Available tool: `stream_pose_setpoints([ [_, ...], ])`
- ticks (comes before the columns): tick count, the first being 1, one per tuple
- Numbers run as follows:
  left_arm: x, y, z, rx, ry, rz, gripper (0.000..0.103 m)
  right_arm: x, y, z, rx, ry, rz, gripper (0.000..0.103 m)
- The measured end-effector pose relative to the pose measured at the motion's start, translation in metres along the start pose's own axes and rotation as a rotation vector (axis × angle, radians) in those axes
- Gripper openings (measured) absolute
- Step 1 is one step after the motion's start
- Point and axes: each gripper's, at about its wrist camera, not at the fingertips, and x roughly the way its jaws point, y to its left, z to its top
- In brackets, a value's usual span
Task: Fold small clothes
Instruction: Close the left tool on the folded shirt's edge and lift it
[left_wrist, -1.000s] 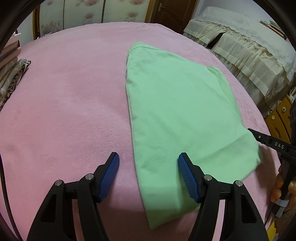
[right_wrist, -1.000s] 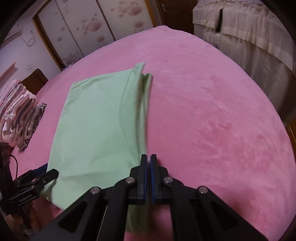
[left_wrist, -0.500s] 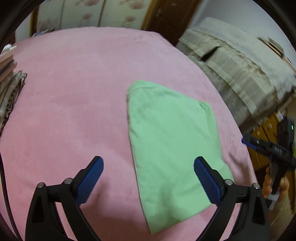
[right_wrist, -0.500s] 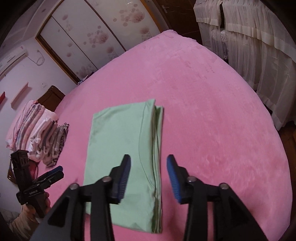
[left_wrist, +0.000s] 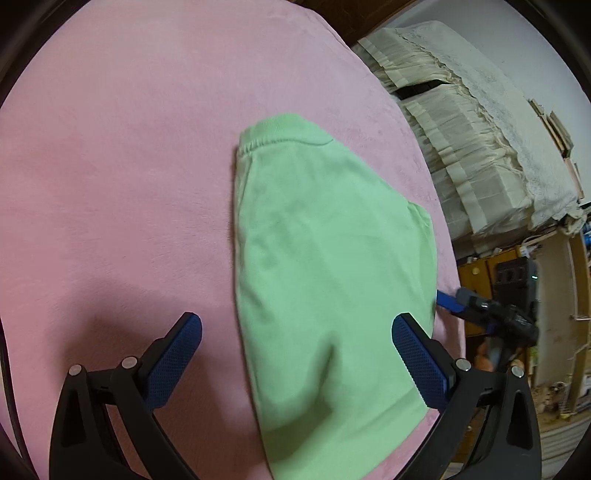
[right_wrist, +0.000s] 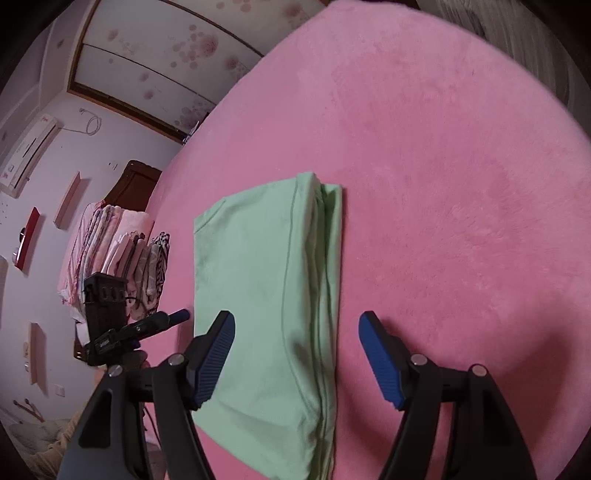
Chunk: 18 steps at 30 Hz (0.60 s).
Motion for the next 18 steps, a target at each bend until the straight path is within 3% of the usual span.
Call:
stream_pose_setpoints([
  [9, 0.030, 0.014, 0.008, 0.025, -0.018, -0.145, 0.102, 0.032, -0.006, 0.016, -0.013, 0.014, 0.131, 0.071],
  [11, 0.032, 0.018, 0.012, 0.011, -0.029, -0.185, 0.102, 0.041, 0.000, 0.021, -0.033, 0.025, 0.143, 0.067],
  [14, 0.036, 0.022, 0.018, -0.003, -0.048, -0.226, 0.102, 0.054, 0.005, 0.029, -0.038, 0.029, 0.146, 0.055],
  [15, 0.037, 0.023, 0.020, -0.011, -0.060, -0.241, 0.101, 0.057, 0.005, 0.031, -0.037, 0.023, 0.146, 0.046],
  [16, 0.037, 0.024, 0.020, -0.018, -0.068, -0.248, 0.098, 0.057, 0.005, 0.031, -0.038, 0.019, 0.141, 0.040],
  [17, 0.036, 0.024, 0.021, -0.022, -0.079, -0.257, 0.094, 0.059, 0.004, 0.030, -0.039, 0.015, 0.123, 0.027],
  [18, 0.036, 0.024, 0.020, -0.025, -0.088, -0.260, 0.084, 0.059, 0.001, 0.030, -0.040, 0.014, 0.121, 0.020],
])
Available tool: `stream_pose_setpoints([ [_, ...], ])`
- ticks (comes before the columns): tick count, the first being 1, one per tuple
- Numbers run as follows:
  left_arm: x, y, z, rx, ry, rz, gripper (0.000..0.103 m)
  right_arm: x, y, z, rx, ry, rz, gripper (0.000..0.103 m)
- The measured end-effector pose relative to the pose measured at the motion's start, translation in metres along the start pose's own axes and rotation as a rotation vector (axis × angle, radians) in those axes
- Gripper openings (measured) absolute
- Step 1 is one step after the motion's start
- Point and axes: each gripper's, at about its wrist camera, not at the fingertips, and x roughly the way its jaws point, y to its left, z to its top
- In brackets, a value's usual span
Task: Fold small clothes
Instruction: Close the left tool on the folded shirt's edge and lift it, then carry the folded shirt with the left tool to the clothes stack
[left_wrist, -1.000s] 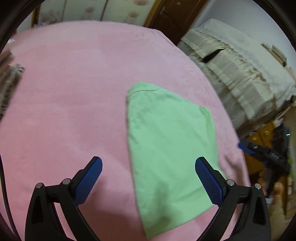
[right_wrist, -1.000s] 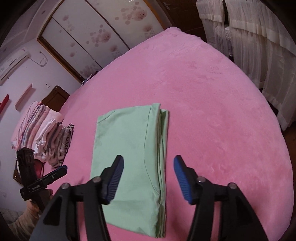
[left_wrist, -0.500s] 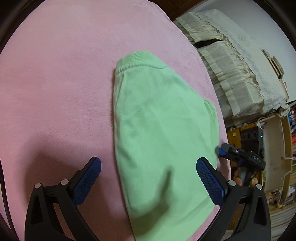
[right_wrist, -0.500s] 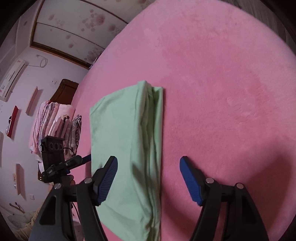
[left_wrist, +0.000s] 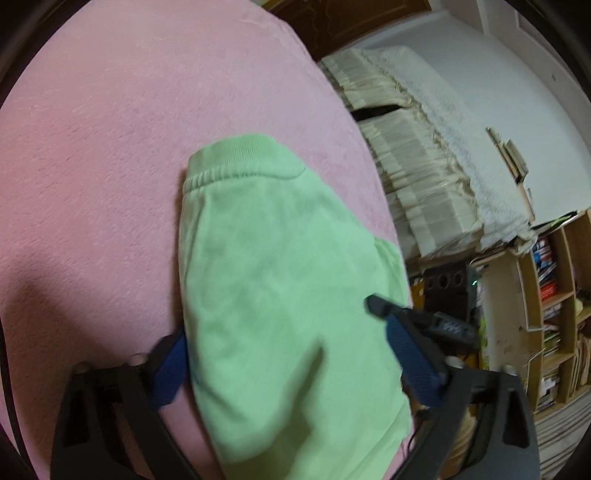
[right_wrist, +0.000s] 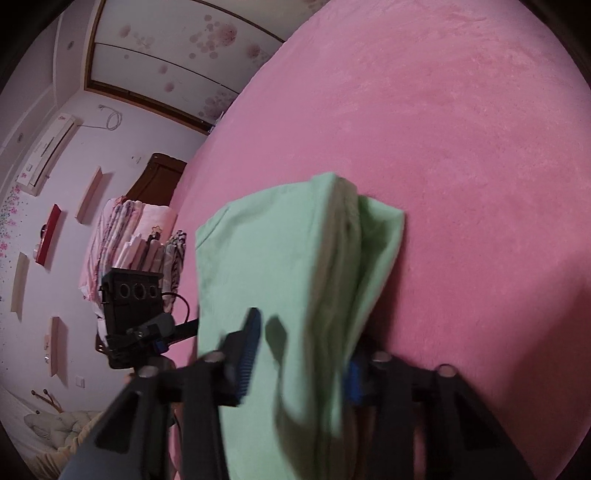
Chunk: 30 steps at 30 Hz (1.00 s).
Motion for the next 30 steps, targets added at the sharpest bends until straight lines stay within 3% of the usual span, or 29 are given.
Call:
stream_pose_setpoints([
  [2, 0.003, -0.002, -0.002, 0.011, -0.007, 0.034, 0.065, -0.003, 0.000, -0.003, -0.010, -0.020, -0.004, 0.017],
  [4, 0.005, -0.001, -0.003, 0.018, -0.014, 0.085, 0.029, -0.007, 0.004, -0.008, -0.032, -0.046, -0.025, 0.015],
  [6, 0.006, 0.003, -0.003, -0.005, -0.021, 0.114, 0.018, -0.007, 0.010, -0.010, -0.057, -0.062, -0.054, 0.013],
  [10, 0.005, -0.015, -0.006, 0.053, -0.049, 0.198, 0.009, -0.014, 0.033, -0.015, -0.127, -0.113, -0.136, 0.011],
  [17, -0.032, -0.075, -0.020, 0.192, -0.151, 0.320, 0.007, -0.046, 0.104, -0.037, -0.284, -0.225, -0.262, 0.009],
  [22, -0.098, -0.133, -0.042, 0.317, -0.255, 0.336, 0.007, -0.085, 0.176, -0.063, -0.410, -0.301, -0.313, 0.009],
  [30, -0.247, -0.206, -0.085, 0.433, -0.445, 0.348, 0.008, -0.144, 0.321, -0.114, -0.616, -0.398, -0.278, 0.009],
])
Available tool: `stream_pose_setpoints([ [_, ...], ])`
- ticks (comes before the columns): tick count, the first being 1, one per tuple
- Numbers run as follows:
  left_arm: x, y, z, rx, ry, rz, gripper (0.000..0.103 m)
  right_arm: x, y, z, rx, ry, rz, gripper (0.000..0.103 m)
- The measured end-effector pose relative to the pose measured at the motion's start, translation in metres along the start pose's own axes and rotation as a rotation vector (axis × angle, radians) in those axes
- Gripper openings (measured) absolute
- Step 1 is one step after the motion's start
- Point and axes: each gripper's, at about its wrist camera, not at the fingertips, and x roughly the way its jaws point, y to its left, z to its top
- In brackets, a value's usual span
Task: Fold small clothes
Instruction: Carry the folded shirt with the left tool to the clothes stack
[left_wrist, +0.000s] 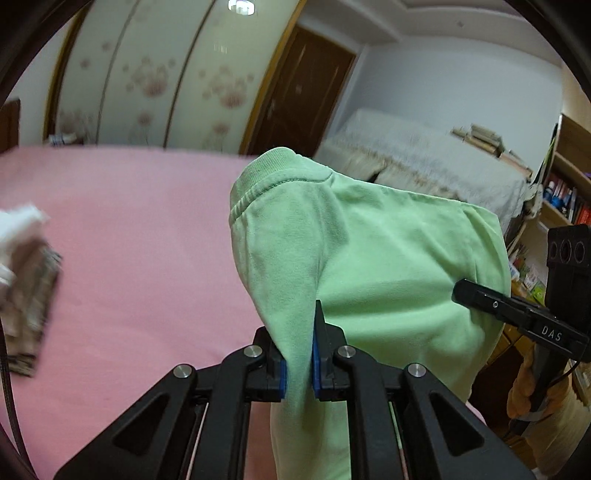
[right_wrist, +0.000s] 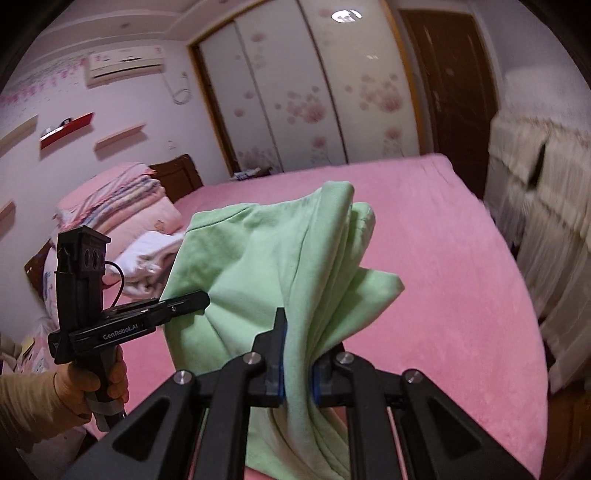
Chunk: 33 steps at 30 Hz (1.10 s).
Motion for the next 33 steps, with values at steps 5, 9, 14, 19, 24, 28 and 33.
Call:
stream_pose_setpoints([
  [5, -0.104, 0.015, 0.021, 0.031, -0.102, 0.071, 0.008, -0.031, 0.080, 0.032, -0.091, -0.074, 0.051, 0.009],
  [9, -0.182, 0.043, 0.028, 0.060, -0.161, 0.161, 0.009, -0.036, 0.141, 0.046, -0.148, -0.108, 0.102, 0.009],
  [14, -0.251, 0.078, 0.032, 0.099, -0.184, 0.286, 0.009, -0.018, 0.212, 0.058, -0.185, -0.115, 0.179, 0.009],
  [19, -0.308, 0.135, 0.036, 0.126, -0.181, 0.417, 0.009, 0.020, 0.276, 0.067, -0.203, -0.100, 0.255, 0.009],
  [24, -0.335, 0.191, 0.058, 0.144, -0.174, 0.539, 0.009, 0.070, 0.330, 0.087, -0.199, -0.089, 0.316, 0.009],
  [28, -0.341, 0.237, 0.091, 0.170, -0.186, 0.624, 0.009, 0.111, 0.355, 0.112, -0.166, -0.082, 0.357, 0.009],
  [33, -0.316, 0.288, 0.142, 0.173, -0.195, 0.699, 0.009, 0.169, 0.376, 0.149, -0.116, -0.081, 0.399, 0.009],
])
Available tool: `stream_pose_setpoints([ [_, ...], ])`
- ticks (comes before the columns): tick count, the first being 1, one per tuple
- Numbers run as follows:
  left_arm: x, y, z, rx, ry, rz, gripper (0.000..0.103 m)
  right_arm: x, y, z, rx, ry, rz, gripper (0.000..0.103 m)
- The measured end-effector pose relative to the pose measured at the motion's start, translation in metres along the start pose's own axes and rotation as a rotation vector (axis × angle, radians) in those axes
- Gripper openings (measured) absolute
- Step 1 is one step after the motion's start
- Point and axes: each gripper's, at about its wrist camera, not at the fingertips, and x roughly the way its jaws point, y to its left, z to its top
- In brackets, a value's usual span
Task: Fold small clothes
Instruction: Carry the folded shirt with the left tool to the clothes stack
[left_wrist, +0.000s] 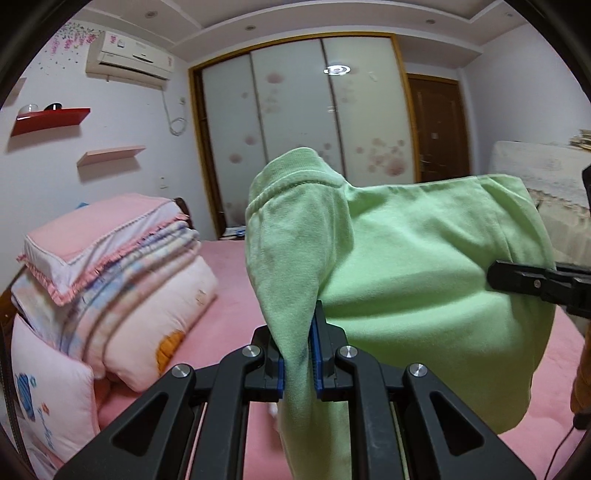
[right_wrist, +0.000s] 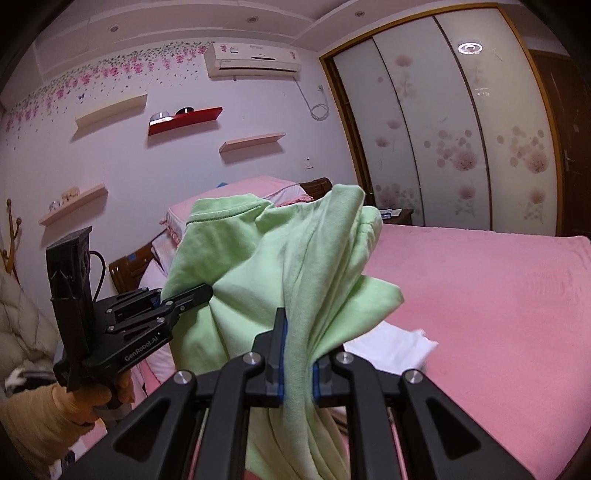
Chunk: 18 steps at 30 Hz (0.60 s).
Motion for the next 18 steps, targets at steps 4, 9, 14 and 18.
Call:
stream_pose_setpoints([
  [4, 0.061, 0.020, 0.015, -0.016, 0.025, 0.042, 0.009, 0.056, -0.023, 0.013, 0.071, 0.006, 0.037, 0.009],
  [9, 0.143, 0.031, 0.017, -0.040, 0.077, 0.062, 0.009, 0.125, -0.058, 0.010, 0.171, 0.042, 0.066, 0.009],
  [14, 0.225, 0.019, -0.007, -0.033, 0.172, 0.057, 0.009, 0.183, -0.101, -0.013, 0.252, 0.103, 0.043, 0.009],
  [18, 0.295, 0.005, -0.037, -0.042, 0.255, 0.058, 0.012, 0.219, -0.135, -0.028, 0.263, 0.151, -0.032, 0.009],
])
